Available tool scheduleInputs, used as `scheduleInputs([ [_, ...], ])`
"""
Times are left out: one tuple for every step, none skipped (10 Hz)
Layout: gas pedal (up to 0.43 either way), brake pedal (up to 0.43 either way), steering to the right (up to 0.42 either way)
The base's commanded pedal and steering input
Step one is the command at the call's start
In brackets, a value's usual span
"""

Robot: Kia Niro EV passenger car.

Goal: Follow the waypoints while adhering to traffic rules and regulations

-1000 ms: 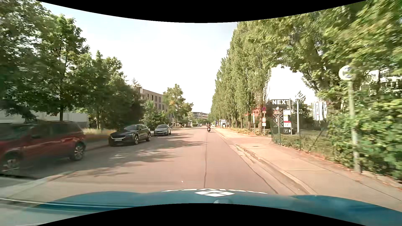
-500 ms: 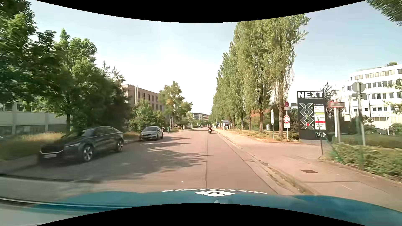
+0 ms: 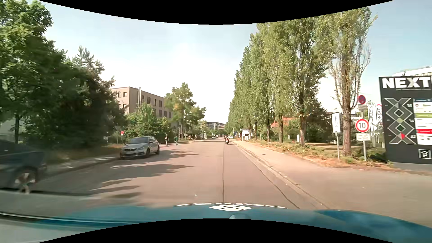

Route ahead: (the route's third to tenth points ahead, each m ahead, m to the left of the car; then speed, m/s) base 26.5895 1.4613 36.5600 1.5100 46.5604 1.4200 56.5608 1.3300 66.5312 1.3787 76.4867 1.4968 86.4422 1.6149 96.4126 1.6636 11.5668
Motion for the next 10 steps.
scheduleInputs([
  [0.059,0.0,0.0],
  [0.059,0.0,-0.001],
  [0.059,0.0,0.0],
  [0.059,0.0,0.0],
  [0.059,0.0,-0.001],
  [0.059,0.0,-0.001],
  [0.059,0.0,-0.001],
  [0.059,0.0,-0.001],
  [0.059,0.0,-0.001],
  [0.059,0.0,-0.001],
])
